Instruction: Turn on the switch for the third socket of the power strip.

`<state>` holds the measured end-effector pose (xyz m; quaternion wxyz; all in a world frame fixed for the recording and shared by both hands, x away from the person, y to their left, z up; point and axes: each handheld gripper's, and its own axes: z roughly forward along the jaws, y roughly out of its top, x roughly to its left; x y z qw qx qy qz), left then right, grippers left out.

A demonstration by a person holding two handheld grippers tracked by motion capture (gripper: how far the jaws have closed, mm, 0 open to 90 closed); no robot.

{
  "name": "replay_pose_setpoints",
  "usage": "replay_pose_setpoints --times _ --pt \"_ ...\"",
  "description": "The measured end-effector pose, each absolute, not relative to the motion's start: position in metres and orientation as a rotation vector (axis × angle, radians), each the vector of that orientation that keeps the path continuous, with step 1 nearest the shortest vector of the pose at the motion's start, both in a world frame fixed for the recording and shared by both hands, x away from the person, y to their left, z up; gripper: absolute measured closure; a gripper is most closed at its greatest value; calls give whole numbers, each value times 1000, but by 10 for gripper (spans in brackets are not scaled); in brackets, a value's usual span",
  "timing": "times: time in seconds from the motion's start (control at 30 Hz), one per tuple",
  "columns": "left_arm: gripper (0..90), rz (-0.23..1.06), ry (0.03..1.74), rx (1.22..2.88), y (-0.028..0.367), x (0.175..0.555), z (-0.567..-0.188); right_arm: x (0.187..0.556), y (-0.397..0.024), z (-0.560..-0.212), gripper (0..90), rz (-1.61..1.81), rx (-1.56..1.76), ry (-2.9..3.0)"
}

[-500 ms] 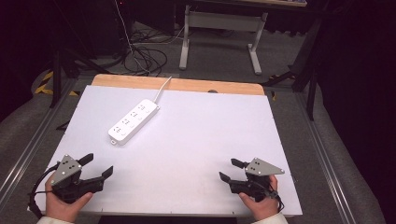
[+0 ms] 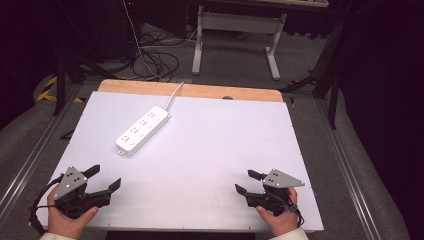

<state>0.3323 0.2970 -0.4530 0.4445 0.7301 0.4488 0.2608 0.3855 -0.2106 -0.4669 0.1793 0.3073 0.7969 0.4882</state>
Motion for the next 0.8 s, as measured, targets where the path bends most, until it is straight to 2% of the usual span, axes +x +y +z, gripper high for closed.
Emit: replay_pose_setpoints --times 0.33,0.8 --pt "242 691 1099 1834 295 331 -442 386 -210 -468 338 1374 870 2256" --pt "325 609 1116 1850 290 348 -414 387 -209 -469 338 1371 880 2260"
